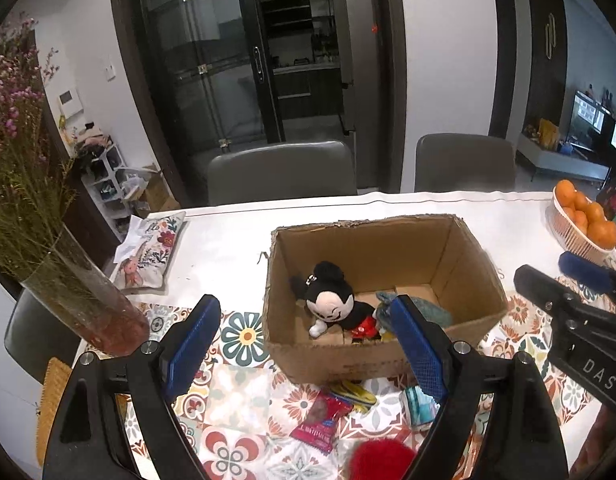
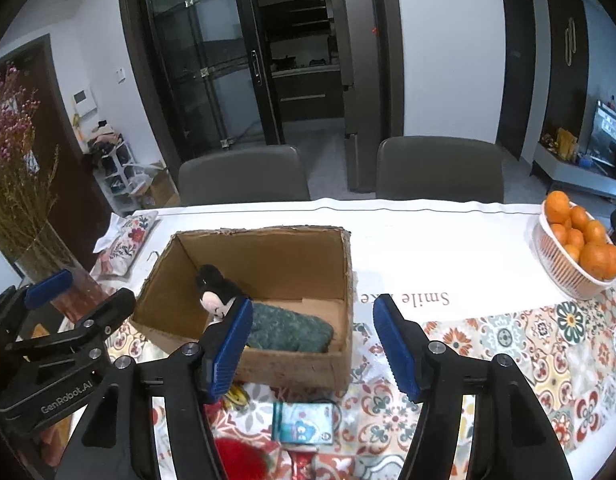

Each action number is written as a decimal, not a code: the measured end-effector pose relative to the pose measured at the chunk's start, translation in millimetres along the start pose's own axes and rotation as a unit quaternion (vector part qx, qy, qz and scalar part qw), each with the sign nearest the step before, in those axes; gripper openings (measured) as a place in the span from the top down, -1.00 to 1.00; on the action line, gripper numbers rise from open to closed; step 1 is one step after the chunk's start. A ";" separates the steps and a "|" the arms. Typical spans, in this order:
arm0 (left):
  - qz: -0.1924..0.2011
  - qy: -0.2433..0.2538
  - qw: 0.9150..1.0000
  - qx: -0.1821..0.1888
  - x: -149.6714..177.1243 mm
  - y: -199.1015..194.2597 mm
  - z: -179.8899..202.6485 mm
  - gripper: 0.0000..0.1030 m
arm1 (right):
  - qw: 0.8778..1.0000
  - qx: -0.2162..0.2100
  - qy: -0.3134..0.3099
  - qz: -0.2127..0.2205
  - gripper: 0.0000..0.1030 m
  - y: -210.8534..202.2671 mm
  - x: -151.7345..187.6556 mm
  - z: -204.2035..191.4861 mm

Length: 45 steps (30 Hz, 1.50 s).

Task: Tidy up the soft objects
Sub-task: 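Open both tools to drop the plushes and withdraw from the box, then grasp red pompom with left tool while right tool grasps biscuit packet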

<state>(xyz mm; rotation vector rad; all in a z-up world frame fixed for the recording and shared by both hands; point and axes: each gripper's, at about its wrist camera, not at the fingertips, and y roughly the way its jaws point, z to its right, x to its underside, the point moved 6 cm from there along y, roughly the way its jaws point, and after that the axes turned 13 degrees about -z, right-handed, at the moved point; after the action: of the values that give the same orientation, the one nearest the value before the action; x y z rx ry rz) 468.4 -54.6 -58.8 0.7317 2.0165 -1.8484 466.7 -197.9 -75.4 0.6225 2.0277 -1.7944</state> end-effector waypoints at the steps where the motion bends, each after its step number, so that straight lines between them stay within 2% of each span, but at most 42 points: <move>1: 0.002 0.001 1.000 -0.001 3.8 -3.2 0.0 -0.69 | 1.000 0.002 0.000 0.002 -0.37 -3.2 2.1 0.4; 14: -0.001 0.012 1.000 0.017 40.6 -20.1 5.7 -0.71 | 0.999 0.035 0.024 0.017 -0.56 -39.8 32.6 18.1; 26: -0.025 0.029 0.998 0.041 83.3 -10.1 17.0 -0.71 | 0.998 0.039 0.044 -0.017 -0.56 -32.8 77.0 29.2; 31: -0.035 0.030 0.997 0.055 97.9 -4.3 21.3 -0.71 | 0.996 0.048 0.073 -0.017 -0.57 -33.3 92.6 38.9; 34: -0.036 0.036 0.997 0.059 105.6 -2.8 24.2 -0.71 | 0.995 0.054 0.088 -0.018 -0.71 -32.7 102.3 42.7; 41: -0.045 0.049 0.996 0.067 123.3 4.8 33.2 -0.71 | 0.991 0.065 0.115 -0.024 -0.71 -28.1 126.4 51.8; 45: -0.050 0.058 0.994 0.074 134.9 10.5 39.6 -0.71 | 0.987 0.069 0.146 -0.012 -0.71 -29.9 142.9 60.4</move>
<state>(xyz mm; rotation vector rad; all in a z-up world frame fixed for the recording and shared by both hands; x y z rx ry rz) 359.0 -71.6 -146.0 0.8081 2.0369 -2.0769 329.4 -248.3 -135.2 0.9554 2.1106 -1.9688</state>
